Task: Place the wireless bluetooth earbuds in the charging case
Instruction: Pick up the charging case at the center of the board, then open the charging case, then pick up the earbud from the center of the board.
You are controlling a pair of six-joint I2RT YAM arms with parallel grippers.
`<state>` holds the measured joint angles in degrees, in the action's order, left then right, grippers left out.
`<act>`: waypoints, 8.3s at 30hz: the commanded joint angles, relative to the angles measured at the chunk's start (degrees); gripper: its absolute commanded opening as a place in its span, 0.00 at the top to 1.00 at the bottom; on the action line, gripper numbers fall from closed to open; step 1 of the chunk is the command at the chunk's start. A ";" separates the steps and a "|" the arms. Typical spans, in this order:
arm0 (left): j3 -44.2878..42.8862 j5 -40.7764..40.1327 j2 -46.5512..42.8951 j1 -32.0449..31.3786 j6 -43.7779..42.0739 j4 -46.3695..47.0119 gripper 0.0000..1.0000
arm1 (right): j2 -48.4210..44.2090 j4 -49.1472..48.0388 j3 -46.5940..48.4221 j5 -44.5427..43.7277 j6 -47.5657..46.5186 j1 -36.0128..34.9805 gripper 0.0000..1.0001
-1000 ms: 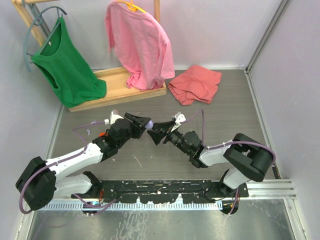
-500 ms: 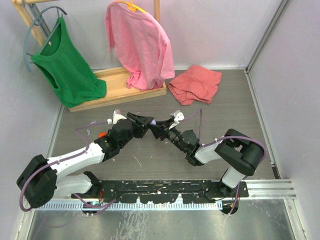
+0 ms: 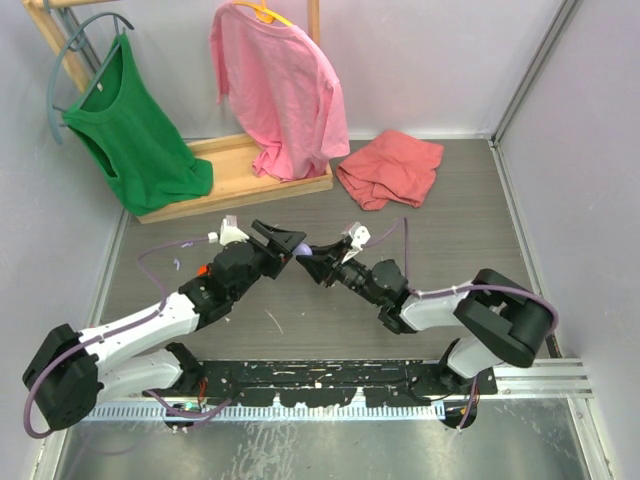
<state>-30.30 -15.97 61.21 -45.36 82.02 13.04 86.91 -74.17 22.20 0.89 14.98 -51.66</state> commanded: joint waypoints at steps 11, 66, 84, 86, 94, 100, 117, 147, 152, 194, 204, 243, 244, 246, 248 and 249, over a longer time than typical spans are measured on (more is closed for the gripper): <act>-0.63 13.30 -16.50 1.97 -46.65 -3.18 0.13 | -15.25 19.11 4.03 33.09 0.77 13.54 0.98; -11.44 59.33 -4.36 12.56 -61.35 -8.67 0.73 | -12.80 28.12 14.20 56.93 1.97 15.98 0.97; -12.07 57.14 -7.76 12.58 -66.02 -12.17 0.97 | -13.48 30.12 12.77 56.81 0.76 15.98 0.63; -12.58 56.81 -7.57 12.58 -66.48 -13.20 0.98 | -13.65 31.69 12.99 56.99 -0.29 16.00 0.61; -13.75 57.37 -6.53 12.57 -67.11 -14.55 0.99 | -13.44 33.48 13.61 58.17 -1.51 15.98 0.59; -14.49 59.14 -5.60 12.58 -67.42 -14.95 0.99 | -12.07 32.45 14.47 59.04 -0.93 15.93 0.67; -16.25 59.80 -5.66 12.58 -66.92 -17.81 0.61 | -13.00 29.84 12.81 58.18 -2.23 15.18 0.99; -9.38 57.53 -4.82 12.59 -57.12 -2.47 0.30 | -13.96 -3.79 -1.24 43.94 7.04 14.01 0.99; -9.44 55.15 -5.14 12.58 -54.60 -1.31 0.33 | -14.09 -3.60 -1.75 44.33 5.09 13.92 0.99; -14.69 42.08 -5.94 13.61 -51.67 -16.11 0.21 | -16.39 -1.23 -3.48 42.29 -0.18 13.35 0.99; -18.14 30.03 -13.30 13.62 -53.41 -32.67 0.06 | -14.92 -4.21 -5.12 38.89 -3.21 13.35 0.99; -37.27 9.22 29.30 59.50 -59.74 -60.90 0.32 | -9.23 -14.33 -10.81 28.94 -4.41 10.86 0.99; -37.61 9.30 30.35 59.51 -59.62 -60.61 0.32 | -9.41 -14.14 -10.79 28.86 -4.58 10.85 0.99; -38.58 9.16 32.41 59.50 -59.37 -60.53 0.38 | -9.61 -13.63 -10.84 28.67 -5.20 10.64 0.99; -39.78 9.08 34.76 59.51 -59.26 -60.52 0.42 | -9.74 -12.81 -10.64 28.59 -5.75 10.36 0.99; -40.45 8.88 36.02 59.48 -59.18 -60.51 0.44 | -9.75 -12.50 -10.54 28.56 -5.96 10.25 0.99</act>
<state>-67.00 -7.07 94.30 14.00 23.31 -46.44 77.91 -83.92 11.33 30.74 11.84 -40.80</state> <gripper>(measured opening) 0.592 0.321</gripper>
